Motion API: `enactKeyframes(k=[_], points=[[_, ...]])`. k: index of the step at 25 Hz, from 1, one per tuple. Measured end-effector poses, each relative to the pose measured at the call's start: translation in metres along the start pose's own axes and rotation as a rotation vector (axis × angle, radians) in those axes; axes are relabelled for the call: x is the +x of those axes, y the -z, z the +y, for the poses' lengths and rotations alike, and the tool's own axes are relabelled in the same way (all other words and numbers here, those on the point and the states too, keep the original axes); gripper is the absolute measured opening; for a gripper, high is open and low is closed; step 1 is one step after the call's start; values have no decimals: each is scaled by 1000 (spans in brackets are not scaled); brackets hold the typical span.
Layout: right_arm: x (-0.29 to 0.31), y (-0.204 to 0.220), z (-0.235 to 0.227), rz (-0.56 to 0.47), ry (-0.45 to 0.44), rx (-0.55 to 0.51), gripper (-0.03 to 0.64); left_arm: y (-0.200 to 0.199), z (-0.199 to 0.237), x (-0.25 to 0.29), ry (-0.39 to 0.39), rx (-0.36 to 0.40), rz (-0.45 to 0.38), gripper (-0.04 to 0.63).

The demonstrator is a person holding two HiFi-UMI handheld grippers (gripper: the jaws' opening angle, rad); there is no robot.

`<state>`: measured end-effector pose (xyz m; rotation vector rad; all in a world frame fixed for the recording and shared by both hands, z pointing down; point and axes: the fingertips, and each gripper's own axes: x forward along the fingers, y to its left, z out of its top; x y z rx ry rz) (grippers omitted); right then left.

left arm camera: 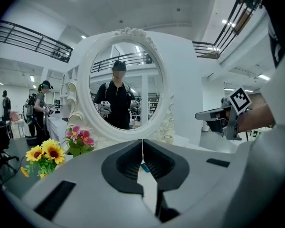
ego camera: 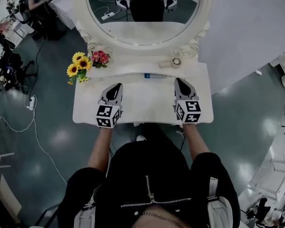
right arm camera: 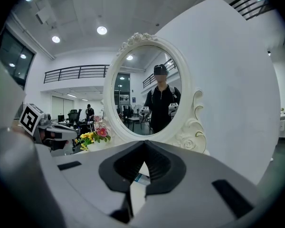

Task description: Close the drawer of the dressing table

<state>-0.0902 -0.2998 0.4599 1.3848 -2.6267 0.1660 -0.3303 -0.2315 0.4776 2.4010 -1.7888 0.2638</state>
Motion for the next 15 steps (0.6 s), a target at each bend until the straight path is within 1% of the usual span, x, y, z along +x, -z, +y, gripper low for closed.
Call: enactKeyframes(k=[9,15], points=[[2,3,-1,6,4,7,3,-2,0,4,4,1,0,21],[4,6,1,13,-2,5,3,1,-1,6,5,-12,1,21]])
